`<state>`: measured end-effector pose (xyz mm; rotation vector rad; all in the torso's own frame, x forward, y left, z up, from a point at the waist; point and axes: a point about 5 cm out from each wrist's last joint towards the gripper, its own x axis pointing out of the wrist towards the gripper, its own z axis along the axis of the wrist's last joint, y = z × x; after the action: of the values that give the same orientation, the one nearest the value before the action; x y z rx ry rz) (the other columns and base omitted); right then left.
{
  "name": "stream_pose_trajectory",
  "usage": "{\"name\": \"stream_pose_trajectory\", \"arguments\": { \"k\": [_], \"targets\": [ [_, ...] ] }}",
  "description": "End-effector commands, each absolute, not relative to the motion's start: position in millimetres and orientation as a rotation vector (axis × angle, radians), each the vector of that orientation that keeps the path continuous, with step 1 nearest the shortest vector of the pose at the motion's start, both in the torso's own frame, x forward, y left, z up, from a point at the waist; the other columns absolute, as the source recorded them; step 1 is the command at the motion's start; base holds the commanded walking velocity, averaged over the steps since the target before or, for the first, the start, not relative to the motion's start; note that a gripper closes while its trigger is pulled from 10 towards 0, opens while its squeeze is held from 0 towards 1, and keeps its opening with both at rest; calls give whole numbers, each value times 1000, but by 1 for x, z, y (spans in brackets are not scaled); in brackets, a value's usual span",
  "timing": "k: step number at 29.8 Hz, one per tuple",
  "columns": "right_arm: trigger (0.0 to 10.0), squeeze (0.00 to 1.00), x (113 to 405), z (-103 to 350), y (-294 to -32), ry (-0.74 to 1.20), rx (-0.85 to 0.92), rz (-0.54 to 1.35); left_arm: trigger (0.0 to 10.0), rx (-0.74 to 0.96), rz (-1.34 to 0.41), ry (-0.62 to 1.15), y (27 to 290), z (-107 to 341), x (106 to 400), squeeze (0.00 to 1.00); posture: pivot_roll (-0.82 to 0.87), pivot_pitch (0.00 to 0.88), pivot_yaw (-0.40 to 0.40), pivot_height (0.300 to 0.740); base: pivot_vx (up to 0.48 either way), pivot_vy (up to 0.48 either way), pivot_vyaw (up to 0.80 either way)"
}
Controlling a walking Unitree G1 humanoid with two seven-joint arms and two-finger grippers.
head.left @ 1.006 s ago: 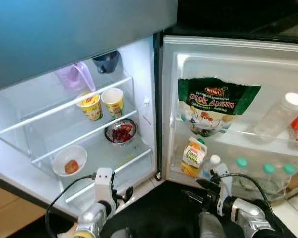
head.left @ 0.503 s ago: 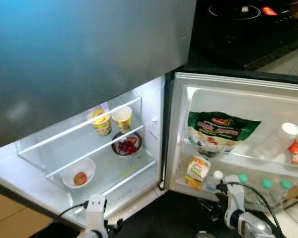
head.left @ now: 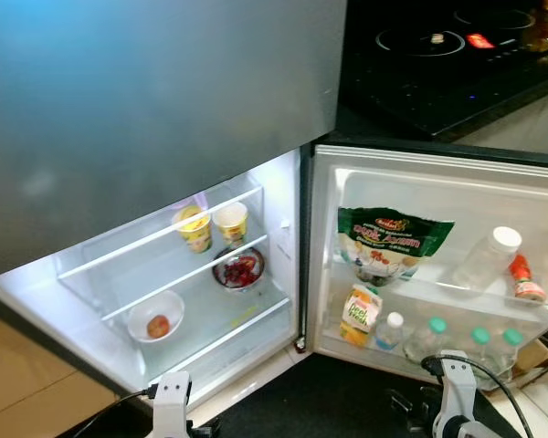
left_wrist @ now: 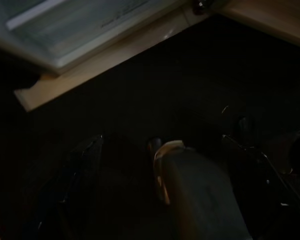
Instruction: Restocking fridge
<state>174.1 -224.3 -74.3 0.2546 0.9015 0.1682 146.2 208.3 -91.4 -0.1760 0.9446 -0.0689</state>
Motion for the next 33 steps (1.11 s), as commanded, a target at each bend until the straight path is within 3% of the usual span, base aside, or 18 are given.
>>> {"name": "stream_pose_trajectory", "arguments": {
  "k": [1, 10, 24, 33],
  "targets": [
    [10000, 0, 167, -78, -225, 925, 263, 153, 10000, -170, -50, 992, 212, -96, 134, 0, -35, 32, 33, 738, 0, 0, 0],
    [10000, 0, 166, -78, -229, 947, 244, 130, 10000, -218, 30, 1071, 216, -104, 108, 0, -26, 44, 36, 740, 0, 0, 0],
    [10000, 0, 163, -82, -231, 953, 212, -1, 10000, -232, 93, 1024, 231, -97, 120, 0, -31, 31, 66, 740, 0, 0, 0],
    [10000, 0, 153, -81, -253, 967, 180, -146, 10000, -232, 85, 1009, 228, -96, 126, 0, -25, 25, 25, 740, 0, 0, 0]
  ]
}}
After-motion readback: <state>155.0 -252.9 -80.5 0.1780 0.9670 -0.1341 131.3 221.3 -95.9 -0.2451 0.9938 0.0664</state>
